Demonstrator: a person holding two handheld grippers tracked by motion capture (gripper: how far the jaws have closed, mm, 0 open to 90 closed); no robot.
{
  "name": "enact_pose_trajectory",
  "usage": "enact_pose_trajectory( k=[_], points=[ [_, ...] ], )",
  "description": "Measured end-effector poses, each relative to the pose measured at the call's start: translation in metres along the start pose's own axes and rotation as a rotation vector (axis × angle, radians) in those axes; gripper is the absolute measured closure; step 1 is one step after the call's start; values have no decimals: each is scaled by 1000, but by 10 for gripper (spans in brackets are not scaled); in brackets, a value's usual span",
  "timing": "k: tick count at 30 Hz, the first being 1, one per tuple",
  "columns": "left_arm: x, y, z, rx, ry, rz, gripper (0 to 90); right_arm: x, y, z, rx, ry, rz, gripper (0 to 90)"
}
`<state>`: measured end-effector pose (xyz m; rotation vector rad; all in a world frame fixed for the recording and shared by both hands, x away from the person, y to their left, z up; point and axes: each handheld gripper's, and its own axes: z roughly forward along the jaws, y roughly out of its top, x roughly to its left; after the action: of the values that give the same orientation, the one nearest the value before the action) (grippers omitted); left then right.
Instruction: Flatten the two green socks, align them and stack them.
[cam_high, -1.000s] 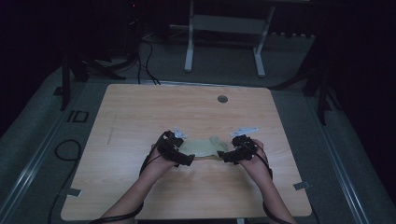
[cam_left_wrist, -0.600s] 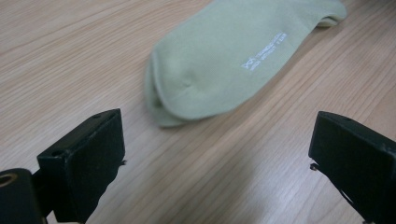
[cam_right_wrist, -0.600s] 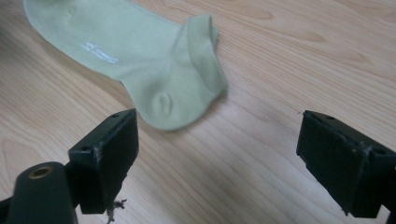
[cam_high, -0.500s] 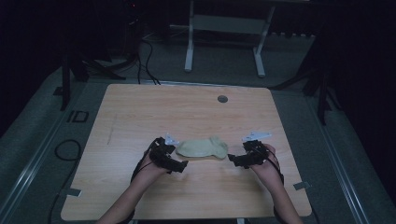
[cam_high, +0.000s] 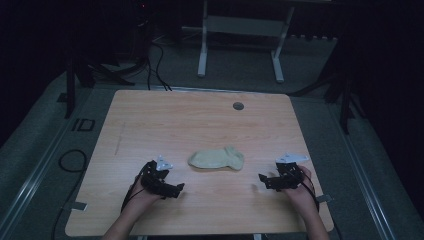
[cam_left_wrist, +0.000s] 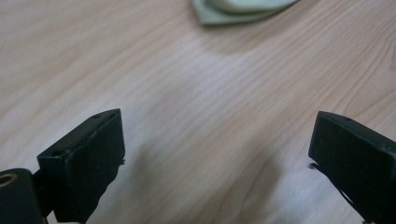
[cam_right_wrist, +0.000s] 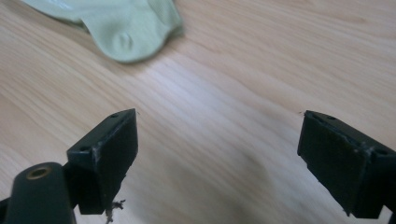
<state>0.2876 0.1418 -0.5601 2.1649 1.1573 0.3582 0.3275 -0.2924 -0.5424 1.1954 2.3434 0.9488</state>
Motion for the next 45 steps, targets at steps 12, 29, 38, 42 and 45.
enact_pose_trajectory(
  k=[12,29,38,42,45],
  points=[
    [6,-32,-23,-35,54,-20,37,-11,-36,-21,-18,-33,40,122],
    [22,-78,-52,-53,119,-107,37,-24,-69,-45,-27,-88,120,123],
    [35,-95,-69,-92,160,-170,37,-32,-82,-52,-40,-129,176,123],
    [42,-101,-75,-108,181,-199,37,-36,-88,-55,-67,-156,202,123],
    [45,-103,-79,-123,200,-214,37,-38,-89,-56,-77,-161,208,123]
  ],
)
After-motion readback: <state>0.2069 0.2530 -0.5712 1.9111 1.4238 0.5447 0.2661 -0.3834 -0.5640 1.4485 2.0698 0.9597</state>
